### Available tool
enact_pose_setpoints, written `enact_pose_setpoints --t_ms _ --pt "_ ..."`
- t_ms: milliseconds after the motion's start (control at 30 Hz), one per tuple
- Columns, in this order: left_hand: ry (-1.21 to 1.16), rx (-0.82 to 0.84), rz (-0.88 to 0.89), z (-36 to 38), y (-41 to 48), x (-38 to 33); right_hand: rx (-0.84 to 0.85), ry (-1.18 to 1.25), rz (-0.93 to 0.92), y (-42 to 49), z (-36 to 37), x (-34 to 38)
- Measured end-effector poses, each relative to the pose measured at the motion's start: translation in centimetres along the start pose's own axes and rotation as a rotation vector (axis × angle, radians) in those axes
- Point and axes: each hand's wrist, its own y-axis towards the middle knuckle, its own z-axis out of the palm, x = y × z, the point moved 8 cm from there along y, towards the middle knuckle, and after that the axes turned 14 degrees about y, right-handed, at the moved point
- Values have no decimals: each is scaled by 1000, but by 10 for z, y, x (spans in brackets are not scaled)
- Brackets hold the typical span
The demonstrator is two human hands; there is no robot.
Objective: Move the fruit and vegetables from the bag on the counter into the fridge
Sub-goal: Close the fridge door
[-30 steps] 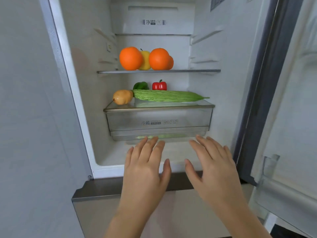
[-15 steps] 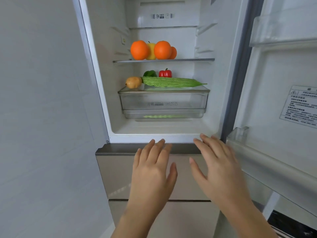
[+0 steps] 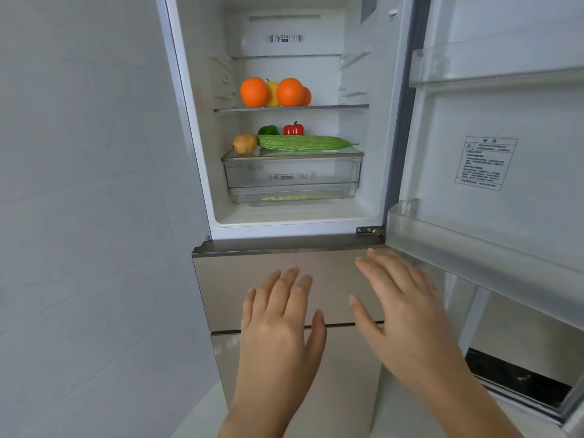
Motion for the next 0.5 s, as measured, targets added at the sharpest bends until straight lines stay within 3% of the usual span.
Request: enact_pose_setpoints --t_ms 300,500 --pt "-15 -21 35 -25 -12 -59 -73 -9 8 -25 -69 -16" --pt "-77 -54 41 -28 0 -137 -96 -61 29 -36 -136 -62"
